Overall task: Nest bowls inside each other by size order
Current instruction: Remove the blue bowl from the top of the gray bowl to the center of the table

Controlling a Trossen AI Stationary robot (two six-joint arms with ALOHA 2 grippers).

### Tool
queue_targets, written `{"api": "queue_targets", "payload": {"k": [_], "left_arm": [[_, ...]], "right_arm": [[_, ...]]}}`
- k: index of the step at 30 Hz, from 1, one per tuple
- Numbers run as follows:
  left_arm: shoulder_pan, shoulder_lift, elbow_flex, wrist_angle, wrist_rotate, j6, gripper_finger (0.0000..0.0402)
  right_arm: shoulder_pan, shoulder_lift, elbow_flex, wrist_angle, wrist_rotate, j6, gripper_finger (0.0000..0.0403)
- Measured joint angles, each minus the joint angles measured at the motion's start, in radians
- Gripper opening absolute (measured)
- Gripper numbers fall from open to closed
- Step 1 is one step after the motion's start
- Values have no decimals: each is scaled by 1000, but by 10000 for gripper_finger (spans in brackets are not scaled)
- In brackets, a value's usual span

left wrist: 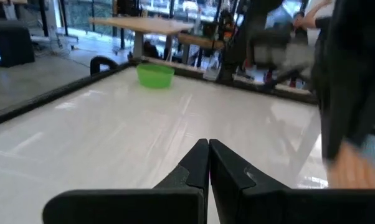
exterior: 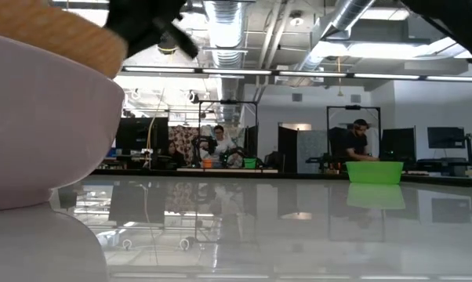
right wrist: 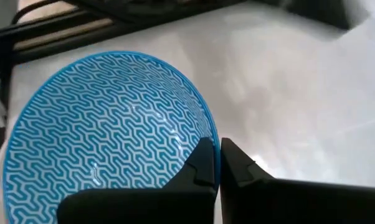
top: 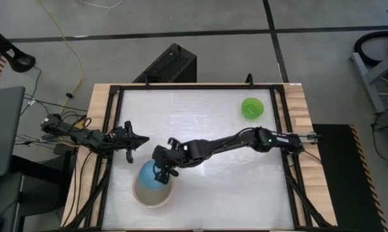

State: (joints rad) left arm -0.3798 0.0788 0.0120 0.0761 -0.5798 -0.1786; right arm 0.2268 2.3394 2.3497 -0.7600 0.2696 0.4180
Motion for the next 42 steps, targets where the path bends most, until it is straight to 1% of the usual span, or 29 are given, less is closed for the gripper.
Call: {"api": "queue_targets", "payload": {"k": [2, 6, 9, 11, 13, 16, 19, 24, 27, 29, 32, 35, 42], "left_arm": [[0, 7, 0, 3, -3, -2, 0], [0, 11, 0, 2, -6, -2, 0], [0, 13, 0, 1, -5, -2, 0], [0, 13, 0, 1, -4, -3, 0], [0, 13, 0, 1, -4, -10, 0], [0, 13, 0, 1, -4, -19, 0], [0, 13, 0, 1, -3, -20, 0], [0, 13, 0, 1, -3, -29, 0], [0, 13, 0, 1, -3, -29, 0], [0, 13, 0, 1, -3, -29, 0], [0, 13, 0, 1, -8, -29, 0], [0, 13, 0, 1, -10, -29, 0], [0, 13, 0, 1, -22, -29, 0]], "right_arm": [[1, -23, 0, -50, 21, -17, 7], [-2, -60, 0, -93, 24, -50, 7], [-15, -80, 1, -190, 40, -37, 7], [-33, -82, -1, -269, 71, -8, 7], [-52, -81, -37, -277, 85, -5, 7], [-75, -83, -117, -231, 84, -16, 7], [-93, -129, -234, -193, 69, 2, 7], [-138, -277, -539, 59, 48, 53, 7], [-174, -366, -740, 173, 48, 111, 7], [-199, -412, -865, 249, 29, 151, 7], [-229, -457, -997, 355, -17, 192, 7], [-240, -479, -1047, 403, -21, 213, 7], [-241, -473, -1053, 391, -43, 229, 7]]}}
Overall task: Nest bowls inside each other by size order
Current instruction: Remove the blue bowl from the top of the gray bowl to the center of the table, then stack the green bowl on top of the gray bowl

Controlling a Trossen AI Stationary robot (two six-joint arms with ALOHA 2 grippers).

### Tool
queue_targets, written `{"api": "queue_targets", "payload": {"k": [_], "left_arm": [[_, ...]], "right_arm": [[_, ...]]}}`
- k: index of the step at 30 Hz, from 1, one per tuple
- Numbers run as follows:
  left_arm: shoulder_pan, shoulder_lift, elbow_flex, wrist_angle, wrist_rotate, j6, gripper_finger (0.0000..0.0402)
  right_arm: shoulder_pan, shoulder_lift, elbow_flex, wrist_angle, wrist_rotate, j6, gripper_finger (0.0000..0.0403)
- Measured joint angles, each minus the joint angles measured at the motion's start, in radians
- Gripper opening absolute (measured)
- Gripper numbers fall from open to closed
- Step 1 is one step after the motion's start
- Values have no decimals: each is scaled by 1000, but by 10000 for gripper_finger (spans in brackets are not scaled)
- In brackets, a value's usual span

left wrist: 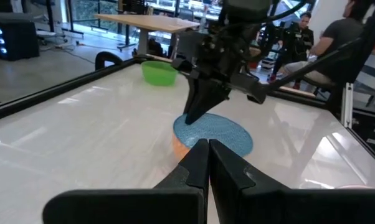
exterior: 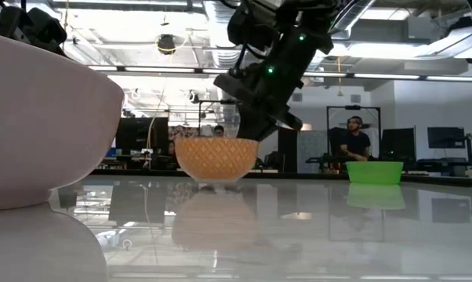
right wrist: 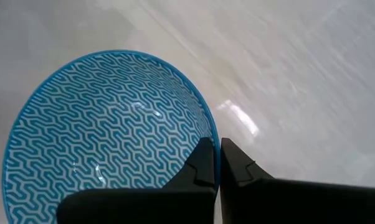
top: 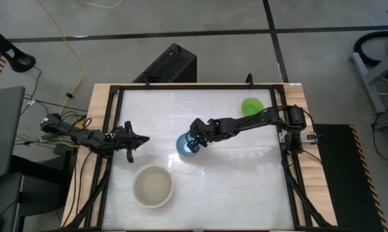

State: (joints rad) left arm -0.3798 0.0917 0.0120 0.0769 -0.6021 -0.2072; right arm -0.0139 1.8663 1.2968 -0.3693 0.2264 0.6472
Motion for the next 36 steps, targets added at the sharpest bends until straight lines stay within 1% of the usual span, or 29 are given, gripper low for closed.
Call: {"api": "queue_targets", "payload": {"k": [5, 7, 11, 14, 17, 20, 23, 27, 30, 32, 34, 36], "left_arm": [[0, 0, 0, 0, -1, 0, 0], [0, 0, 0, 0, -4, 0, 0], [0, 0, 0, 0, -5, 0, 0], [0, 0, 0, 0, -5, 0, 0], [0, 0, 0, 0, -5, 0, 0], [0, 0, 0, 0, -5, 0, 0], [0, 0, 0, 0, -5, 0, 0], [0, 0, 0, 0, -4, 0, 0], [0, 0, 0, 0, -4, 0, 0], [0, 0, 0, 0, -5, 0, 0], [0, 0, 0, 0, -5, 0, 0], [0, 0, 0, 0, -5, 0, 0]], "right_arm": [[0, 0, 0, -20, -1, 27, 8], [4, 0, 0, -15, -1, 29, 26], [11, 0, 0, -16, -2, 31, 78], [14, 0, 0, -16, -13, 33, 109], [12, -6, 0, -22, -11, 19, 132], [4, -44, 0, -51, 13, -5, 147], [-21, -107, 1, -151, 58, -24, 157], [-98, -196, 1, -373, 167, 10, 168], [-202, -230, 2, -578, 219, 77, 181], [-276, -227, -1, -687, 224, 101, 193], [-343, -225, -22, -720, 215, 101, 207], [-396, -225, -41, -708, 200, 83, 223]]}}
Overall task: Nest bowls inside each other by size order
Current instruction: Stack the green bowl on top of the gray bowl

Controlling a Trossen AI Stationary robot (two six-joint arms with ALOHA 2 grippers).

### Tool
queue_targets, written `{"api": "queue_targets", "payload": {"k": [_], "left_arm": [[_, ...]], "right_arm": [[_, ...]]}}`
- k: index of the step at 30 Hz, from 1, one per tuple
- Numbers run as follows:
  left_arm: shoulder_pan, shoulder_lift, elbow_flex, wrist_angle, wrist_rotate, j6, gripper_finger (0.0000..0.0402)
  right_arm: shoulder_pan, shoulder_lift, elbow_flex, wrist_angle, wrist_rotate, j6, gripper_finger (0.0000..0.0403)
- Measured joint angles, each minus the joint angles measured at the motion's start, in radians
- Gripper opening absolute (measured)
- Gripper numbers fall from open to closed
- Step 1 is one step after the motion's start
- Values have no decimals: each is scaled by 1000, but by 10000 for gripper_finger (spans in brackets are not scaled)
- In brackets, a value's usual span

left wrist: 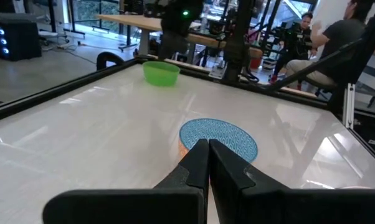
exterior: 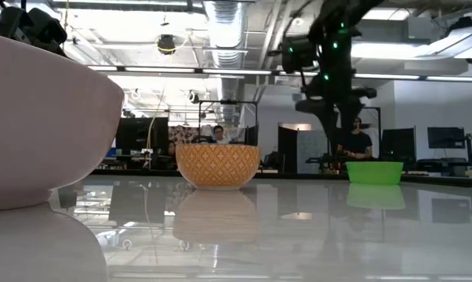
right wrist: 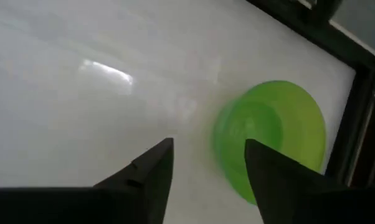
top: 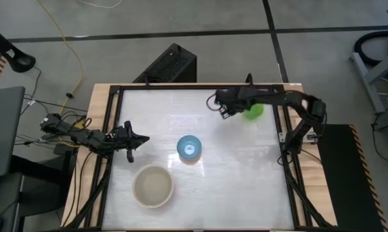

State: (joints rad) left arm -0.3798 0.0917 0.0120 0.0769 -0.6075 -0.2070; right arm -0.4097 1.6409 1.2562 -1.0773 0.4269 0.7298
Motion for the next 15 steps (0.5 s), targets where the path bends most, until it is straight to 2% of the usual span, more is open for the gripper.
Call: {"api": "queue_targets", "payload": {"k": [6, 15], "left_arm": [[0, 0, 0, 0, -1, 0, 0], [0, 0, 0, 0, -2, 19, 0]], "right_arm": [[-105, 0, -60, 36, -11, -45, 259], [-183, 0, -220, 224, -113, -80, 260]]}}
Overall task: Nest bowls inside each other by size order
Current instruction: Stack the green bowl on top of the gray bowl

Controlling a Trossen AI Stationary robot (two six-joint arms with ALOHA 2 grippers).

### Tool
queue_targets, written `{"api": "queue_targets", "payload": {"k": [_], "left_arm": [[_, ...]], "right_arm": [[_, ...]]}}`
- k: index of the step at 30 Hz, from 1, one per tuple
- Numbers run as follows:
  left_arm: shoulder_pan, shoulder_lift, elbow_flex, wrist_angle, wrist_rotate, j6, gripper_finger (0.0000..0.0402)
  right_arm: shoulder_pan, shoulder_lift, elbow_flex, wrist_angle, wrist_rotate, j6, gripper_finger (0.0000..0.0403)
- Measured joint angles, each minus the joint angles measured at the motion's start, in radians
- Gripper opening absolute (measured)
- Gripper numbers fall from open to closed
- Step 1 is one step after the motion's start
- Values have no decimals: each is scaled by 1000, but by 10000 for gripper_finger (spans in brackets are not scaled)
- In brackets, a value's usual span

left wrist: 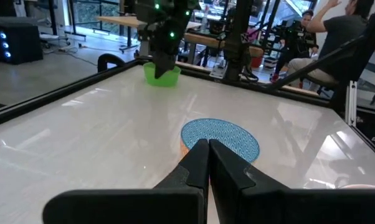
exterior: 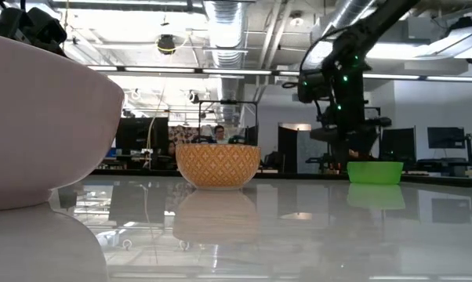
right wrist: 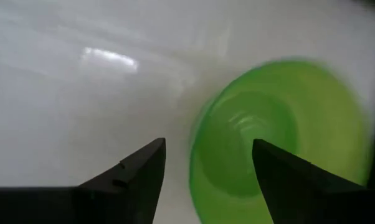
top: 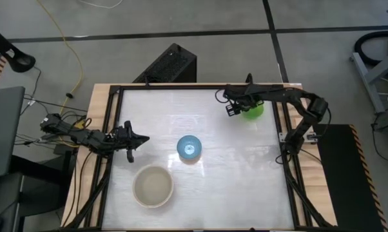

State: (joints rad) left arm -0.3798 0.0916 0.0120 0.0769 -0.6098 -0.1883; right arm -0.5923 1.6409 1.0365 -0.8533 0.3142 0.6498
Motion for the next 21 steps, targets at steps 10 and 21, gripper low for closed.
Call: {"api": "queue_targets", "payload": {"k": [10, 21], "left_arm": [[0, 0, 0, 0, 0, -5, 0], [0, 0, 0, 0, 1, -29, 0]], "right_arm": [[11, 0, -58, 10, -74, -10, 88], [227, 1, 118, -178, -7, 32, 5]]}}
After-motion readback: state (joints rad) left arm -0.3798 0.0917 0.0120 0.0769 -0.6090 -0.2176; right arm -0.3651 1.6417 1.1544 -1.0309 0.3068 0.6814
